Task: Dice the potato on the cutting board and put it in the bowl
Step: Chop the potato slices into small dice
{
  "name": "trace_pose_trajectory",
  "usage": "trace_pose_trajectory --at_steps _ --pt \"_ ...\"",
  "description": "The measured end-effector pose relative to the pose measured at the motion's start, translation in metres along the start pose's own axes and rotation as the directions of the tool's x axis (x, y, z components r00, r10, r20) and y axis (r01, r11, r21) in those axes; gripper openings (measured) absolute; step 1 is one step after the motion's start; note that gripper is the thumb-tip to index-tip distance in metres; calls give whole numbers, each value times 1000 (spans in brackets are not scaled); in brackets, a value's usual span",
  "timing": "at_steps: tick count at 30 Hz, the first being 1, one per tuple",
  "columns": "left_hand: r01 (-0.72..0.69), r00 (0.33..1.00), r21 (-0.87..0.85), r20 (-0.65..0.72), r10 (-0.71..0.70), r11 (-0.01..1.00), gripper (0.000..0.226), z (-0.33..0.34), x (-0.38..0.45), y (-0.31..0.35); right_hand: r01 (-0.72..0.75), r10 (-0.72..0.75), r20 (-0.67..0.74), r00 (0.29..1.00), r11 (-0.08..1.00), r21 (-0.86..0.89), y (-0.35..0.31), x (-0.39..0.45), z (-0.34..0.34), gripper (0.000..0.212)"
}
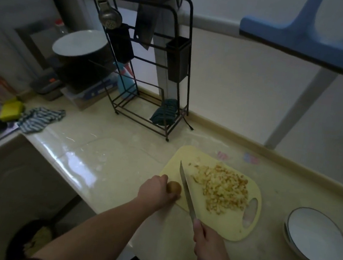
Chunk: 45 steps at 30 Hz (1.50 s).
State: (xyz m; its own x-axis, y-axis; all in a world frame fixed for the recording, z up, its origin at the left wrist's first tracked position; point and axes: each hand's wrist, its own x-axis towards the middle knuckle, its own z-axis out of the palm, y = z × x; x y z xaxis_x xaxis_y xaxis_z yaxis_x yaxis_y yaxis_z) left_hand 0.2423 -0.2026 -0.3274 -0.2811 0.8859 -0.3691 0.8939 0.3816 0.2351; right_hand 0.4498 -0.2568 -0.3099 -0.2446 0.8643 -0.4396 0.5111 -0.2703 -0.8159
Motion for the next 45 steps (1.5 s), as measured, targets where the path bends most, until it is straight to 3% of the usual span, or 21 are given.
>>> trace_pose_trajectory --at_steps 6,10,15,18,22,37,39,42,44,45 --pt "14 999 -93 -49 -19 996 50 0 10 3 4 2 31 1000 986 -169 -13 16 3 49" --pt "-52 998 -43 -22 51 998 50 -2 15 3 -13 23 47 999 979 -203 -15 24 3 48" --pt "-253 964 112 -52 260 961 54 -5 18 -7 -15 24 55 998 987 -162 -13 26 -3 49" --pt "-450 886 109 -69 458 886 41 4 23 -15 -18 26 49 998 988 -152 -13 26 -2 48" --pt "-539 828 92 -126 547 837 35 17 28 -18 25 -20 32 999 988 -151 -12 25 -1 46" --pt "-544 790 103 -270 550 833 46 23 22 -12 85 -82 30 996 992 -99 -2 45 -10 46" --pt "-571 740 94 -371 561 816 42 18 15 -10 110 -112 -13 994 989 -103 -6 44 -15 47" --pt "-664 584 24 -608 538 747 26 5 -2 -6 156 -170 -28 985 949 -275 -10 40 -27 50" --pt "-752 482 52 -636 602 657 17 -10 -15 6 171 -237 -54 970 826 -536 -11 35 -38 50" --pt "-799 443 84 -587 677 595 15 -18 -19 17 176 -284 -61 957 736 -654 -11 33 -43 53"
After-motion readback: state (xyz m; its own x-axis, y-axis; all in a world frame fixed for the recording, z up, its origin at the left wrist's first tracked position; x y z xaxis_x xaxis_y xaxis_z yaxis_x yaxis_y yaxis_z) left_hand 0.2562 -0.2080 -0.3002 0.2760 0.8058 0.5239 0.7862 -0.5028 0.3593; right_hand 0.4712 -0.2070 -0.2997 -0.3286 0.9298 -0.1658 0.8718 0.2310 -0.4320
